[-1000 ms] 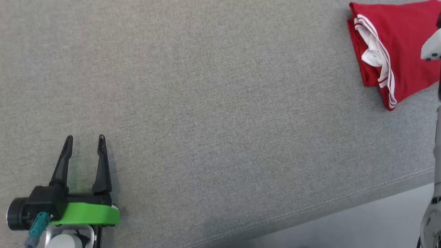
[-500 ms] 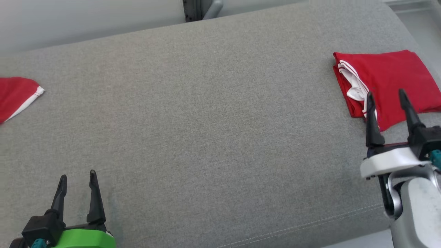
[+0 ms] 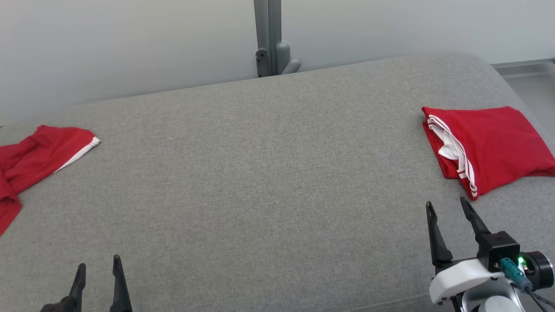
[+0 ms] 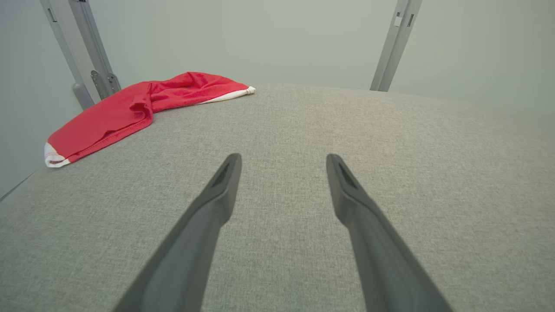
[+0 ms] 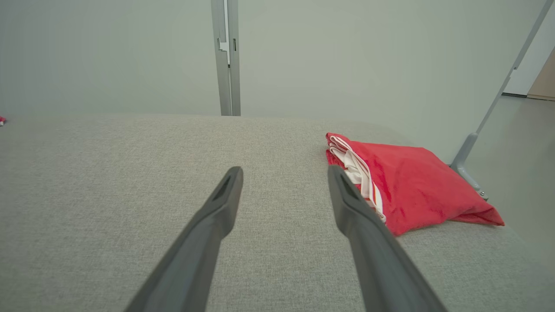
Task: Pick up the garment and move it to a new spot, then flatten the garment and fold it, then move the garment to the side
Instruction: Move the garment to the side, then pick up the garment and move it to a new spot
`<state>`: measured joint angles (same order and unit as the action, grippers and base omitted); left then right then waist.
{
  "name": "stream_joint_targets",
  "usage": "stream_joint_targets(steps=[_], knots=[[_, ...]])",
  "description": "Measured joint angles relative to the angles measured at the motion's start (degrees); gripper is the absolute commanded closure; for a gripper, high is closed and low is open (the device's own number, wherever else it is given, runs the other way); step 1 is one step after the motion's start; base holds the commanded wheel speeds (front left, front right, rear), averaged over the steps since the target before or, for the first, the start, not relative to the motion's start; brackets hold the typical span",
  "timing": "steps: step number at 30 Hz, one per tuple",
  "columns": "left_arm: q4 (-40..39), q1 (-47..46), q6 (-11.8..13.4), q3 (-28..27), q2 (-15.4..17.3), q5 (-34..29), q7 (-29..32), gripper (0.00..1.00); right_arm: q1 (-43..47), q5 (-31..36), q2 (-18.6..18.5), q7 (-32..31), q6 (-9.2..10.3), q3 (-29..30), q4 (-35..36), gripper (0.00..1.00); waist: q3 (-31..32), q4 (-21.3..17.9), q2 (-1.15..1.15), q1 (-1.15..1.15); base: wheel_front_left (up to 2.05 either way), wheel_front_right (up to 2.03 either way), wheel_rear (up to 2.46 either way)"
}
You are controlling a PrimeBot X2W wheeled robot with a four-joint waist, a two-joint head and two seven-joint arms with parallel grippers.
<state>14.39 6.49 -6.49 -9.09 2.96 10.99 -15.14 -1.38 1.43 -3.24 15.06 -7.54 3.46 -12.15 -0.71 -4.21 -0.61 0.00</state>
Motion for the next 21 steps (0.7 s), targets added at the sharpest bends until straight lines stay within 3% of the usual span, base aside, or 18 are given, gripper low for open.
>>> stream_joint_targets(steps=[21], knots=[[0.47, 0.45, -0.04, 2.41, -0.02, 0.43, 0.0, 0.0, 1.14, -0.73, 0.35, 0.0, 0.0, -1.01, -2.8, 0.0, 1.24, 3.77, 0.0, 0.0, 0.0, 0.0, 0.0]])
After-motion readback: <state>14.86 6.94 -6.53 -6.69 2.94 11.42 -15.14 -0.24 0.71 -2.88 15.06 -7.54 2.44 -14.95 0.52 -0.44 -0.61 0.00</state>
